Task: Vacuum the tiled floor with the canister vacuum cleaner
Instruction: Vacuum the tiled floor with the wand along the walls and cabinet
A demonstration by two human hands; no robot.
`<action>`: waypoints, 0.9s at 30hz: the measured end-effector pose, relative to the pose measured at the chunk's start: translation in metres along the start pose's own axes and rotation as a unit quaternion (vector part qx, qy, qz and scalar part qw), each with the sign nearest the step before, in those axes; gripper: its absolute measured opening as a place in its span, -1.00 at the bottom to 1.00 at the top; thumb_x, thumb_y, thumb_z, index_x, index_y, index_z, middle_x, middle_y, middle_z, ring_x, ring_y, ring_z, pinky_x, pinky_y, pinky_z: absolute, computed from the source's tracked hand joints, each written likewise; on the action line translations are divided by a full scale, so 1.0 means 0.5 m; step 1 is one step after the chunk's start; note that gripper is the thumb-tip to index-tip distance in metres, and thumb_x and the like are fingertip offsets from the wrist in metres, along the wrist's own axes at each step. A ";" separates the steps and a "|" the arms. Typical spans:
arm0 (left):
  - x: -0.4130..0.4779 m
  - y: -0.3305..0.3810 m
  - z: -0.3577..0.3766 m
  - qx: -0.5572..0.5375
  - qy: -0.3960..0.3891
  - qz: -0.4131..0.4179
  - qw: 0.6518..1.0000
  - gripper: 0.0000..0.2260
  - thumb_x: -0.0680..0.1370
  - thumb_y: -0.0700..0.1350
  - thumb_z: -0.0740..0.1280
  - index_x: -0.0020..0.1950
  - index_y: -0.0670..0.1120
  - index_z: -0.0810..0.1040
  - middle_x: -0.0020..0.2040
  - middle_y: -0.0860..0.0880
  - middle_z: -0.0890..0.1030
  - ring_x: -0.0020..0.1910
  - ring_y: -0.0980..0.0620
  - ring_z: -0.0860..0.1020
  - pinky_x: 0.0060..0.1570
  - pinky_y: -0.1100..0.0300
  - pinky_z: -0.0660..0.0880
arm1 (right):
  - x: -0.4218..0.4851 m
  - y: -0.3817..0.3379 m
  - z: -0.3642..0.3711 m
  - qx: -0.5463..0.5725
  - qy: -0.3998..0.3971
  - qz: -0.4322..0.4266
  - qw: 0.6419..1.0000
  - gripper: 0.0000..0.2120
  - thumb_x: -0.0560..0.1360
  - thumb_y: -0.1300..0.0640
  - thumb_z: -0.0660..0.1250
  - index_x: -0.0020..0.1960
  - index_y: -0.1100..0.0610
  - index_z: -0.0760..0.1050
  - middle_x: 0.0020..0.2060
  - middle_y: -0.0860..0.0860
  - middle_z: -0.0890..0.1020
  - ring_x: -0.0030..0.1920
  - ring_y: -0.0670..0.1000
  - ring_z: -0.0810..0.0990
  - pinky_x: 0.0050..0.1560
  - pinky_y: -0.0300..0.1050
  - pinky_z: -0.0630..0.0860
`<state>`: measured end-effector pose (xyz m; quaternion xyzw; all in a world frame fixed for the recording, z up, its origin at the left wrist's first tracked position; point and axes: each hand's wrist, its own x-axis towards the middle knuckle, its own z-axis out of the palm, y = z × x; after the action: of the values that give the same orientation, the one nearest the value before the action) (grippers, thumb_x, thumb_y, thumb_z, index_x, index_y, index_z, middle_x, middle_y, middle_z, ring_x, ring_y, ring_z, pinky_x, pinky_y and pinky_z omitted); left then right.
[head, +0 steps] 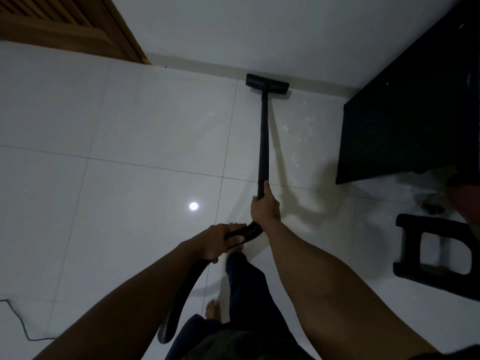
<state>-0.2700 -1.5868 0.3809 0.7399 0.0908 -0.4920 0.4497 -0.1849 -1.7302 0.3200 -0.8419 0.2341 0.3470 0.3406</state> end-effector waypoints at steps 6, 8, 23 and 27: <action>-0.101 -0.067 0.121 0.043 0.004 0.019 0.999 -0.56 0.65 0.11 0.22 0.54 0.13 0.31 -0.21 -0.03 0.50 -0.38 0.12 0.49 -0.38 0.13 0.59 | -0.140 0.111 0.027 0.020 0.026 -0.026 0.999 -0.39 0.66 0.08 0.18 0.61 -0.19 0.01 0.19 0.11 0.59 -0.07 0.04 0.53 -0.02 -0.03 0.57; -0.135 -0.098 0.168 0.057 0.004 0.018 0.998 -0.56 0.65 0.12 0.22 0.53 0.12 0.33 -0.17 -0.06 0.52 -0.31 0.08 0.51 -0.36 0.08 0.61 | -0.194 0.156 0.041 0.030 0.031 -0.028 0.999 -0.39 0.66 0.08 0.18 0.60 -0.20 0.00 0.22 0.12 0.58 -0.04 0.05 0.55 0.03 0.01 0.59; -0.447 -0.306 0.620 0.125 -0.035 0.036 0.991 -0.52 0.64 0.18 0.19 0.55 0.20 0.22 0.07 -0.17 0.62 -0.08 -0.19 0.65 -0.48 0.29 0.51 | -0.630 0.592 0.148 0.040 0.038 -0.027 0.998 -0.39 0.66 0.06 0.17 0.61 -0.19 -0.01 0.19 0.11 0.59 -0.08 0.03 0.52 -0.07 -0.08 0.53; -0.485 -0.336 0.726 0.147 -0.025 0.040 0.988 -0.54 0.67 0.10 0.19 0.57 0.07 0.26 0.24 -0.04 0.57 0.06 0.06 0.55 -0.07 0.36 0.43 | -0.691 0.691 0.168 0.041 0.034 -0.018 0.998 -0.39 0.66 0.06 0.17 0.61 -0.20 -0.01 0.17 0.10 0.60 -0.06 0.05 0.56 -0.07 -0.07 0.55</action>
<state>-0.7227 -1.6887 0.4401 0.7885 -0.0235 -0.4999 0.3575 -0.6627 -1.8414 0.3906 -0.8427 0.2448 0.3017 0.3727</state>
